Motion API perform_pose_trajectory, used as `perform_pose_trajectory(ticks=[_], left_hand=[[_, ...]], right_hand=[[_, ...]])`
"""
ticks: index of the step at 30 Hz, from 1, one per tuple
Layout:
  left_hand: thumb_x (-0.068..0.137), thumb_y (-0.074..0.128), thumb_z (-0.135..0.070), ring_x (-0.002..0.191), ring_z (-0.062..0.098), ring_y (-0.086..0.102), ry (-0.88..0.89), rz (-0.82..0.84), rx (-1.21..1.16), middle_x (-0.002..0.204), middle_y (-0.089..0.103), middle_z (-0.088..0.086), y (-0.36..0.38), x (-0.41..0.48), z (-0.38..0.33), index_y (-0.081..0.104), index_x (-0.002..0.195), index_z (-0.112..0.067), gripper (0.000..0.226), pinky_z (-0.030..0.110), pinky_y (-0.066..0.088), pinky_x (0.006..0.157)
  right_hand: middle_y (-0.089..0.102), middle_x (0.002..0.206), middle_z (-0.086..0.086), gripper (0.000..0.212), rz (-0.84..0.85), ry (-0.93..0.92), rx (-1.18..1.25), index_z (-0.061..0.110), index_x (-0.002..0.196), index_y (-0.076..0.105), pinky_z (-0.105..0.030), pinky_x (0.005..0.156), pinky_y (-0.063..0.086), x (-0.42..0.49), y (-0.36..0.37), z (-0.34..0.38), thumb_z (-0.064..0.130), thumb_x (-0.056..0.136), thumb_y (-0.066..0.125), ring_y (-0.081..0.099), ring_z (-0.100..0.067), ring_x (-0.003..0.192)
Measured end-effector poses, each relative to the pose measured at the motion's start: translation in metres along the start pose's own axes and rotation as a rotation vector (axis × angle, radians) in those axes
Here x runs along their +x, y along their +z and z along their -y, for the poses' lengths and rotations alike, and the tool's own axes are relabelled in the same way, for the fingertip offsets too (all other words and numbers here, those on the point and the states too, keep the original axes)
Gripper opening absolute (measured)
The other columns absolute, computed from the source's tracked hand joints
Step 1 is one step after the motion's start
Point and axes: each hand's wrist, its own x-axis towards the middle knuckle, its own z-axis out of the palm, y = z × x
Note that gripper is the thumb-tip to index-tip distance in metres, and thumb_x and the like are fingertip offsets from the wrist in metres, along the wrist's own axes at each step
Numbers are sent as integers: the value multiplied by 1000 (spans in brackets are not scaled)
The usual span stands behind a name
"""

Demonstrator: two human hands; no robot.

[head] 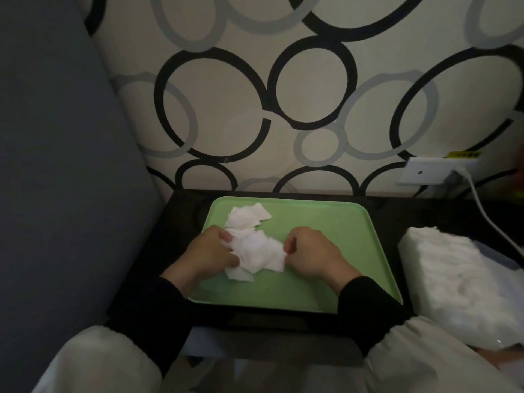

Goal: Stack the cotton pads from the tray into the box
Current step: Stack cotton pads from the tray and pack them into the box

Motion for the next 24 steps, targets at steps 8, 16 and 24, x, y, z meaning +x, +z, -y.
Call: perform_pose_trajectory(ticks=[8,16,24], left_hand=[[75,75,12,91,26,67,89,84,-344,100,65,10,-4,-21,-11,68,104,-14,40,47,59,86],[68,83,7,98,23,71,180,191,-279,108,72,7,-6,-27,-8,71,109,-31,57,33,59,77],[69,85,2,86,19,71,103,101,-134,94,73,4,-21,-20,9,64,109,-32,56,29,56,78]], right_hand=[[56,107,-1,28,-148,-12,82,22,113,57,-36,83,49,-14,-17,0,22,85,60,57,-22,97],[59,133,4,64,212,-361,240,37,139,50,-33,100,48,-15,8,14,12,82,67,59,-14,113],[63,86,1,13,93,-261,228,17,92,67,-26,62,41,-8,-5,9,20,81,73,58,-15,76]])
